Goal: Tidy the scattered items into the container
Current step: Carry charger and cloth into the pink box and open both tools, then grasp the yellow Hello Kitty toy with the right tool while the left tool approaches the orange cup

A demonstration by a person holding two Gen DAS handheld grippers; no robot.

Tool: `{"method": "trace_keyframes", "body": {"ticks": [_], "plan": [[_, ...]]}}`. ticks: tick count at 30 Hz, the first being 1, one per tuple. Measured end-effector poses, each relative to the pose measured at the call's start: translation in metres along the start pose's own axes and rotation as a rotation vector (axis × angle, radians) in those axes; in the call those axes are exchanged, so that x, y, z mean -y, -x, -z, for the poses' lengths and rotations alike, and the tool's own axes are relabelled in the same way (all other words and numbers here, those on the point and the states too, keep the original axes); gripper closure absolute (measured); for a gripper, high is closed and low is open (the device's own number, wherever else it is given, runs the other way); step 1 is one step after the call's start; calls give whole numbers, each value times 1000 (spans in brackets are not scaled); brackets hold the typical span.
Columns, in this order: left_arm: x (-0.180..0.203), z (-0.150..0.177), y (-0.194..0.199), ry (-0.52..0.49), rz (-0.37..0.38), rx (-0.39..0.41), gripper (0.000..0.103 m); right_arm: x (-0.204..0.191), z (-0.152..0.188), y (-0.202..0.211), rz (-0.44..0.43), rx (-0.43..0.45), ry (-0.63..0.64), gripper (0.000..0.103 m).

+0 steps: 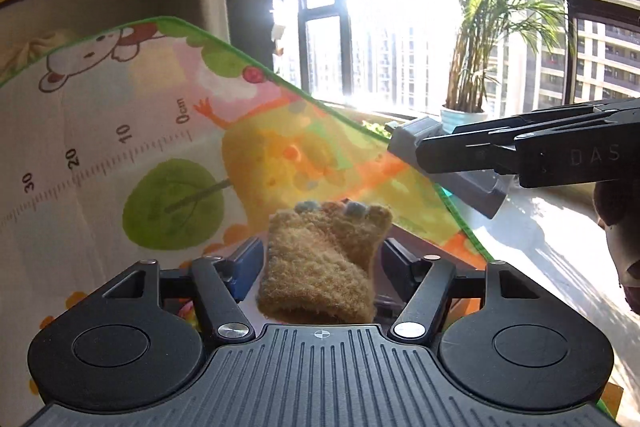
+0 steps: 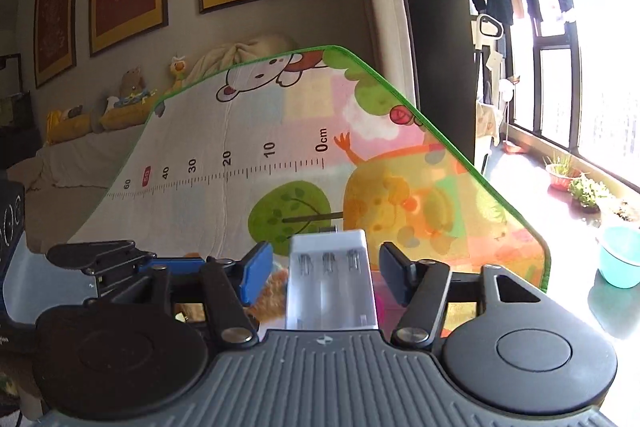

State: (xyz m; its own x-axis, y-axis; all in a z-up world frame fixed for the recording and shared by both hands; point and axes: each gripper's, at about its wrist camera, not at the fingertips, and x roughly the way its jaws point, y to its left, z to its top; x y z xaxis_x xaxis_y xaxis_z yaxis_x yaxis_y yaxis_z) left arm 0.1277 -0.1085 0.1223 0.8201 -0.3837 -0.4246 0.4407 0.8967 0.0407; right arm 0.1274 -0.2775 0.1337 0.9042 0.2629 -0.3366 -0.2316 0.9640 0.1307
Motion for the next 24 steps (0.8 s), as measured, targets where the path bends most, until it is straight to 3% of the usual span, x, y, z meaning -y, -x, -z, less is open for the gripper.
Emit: {"method": "trace_keyframes", "body": {"ticks": [3,7,9,16,20,24], "plan": [[-13,3,4,26,-13,-2,8,6,-4,-11,9,9,-42,30],[-29,31,38,-33,-85,4,6,-4,7,-16,32,-5,7,30],[-40,51,48,-25,-110,-43,6,-18,14,-23,23,-34,47,30],[-83,121,71,124,-237,-224,4,-109,43,-49,-109,-160,233,31],[-103,144,90,215,-263,-221,4,-162,72,-72,-164,-290,356,52],[-112,156,111,243,-250,-186,3,-196,89,-93,-170,-342,386,52]]}}
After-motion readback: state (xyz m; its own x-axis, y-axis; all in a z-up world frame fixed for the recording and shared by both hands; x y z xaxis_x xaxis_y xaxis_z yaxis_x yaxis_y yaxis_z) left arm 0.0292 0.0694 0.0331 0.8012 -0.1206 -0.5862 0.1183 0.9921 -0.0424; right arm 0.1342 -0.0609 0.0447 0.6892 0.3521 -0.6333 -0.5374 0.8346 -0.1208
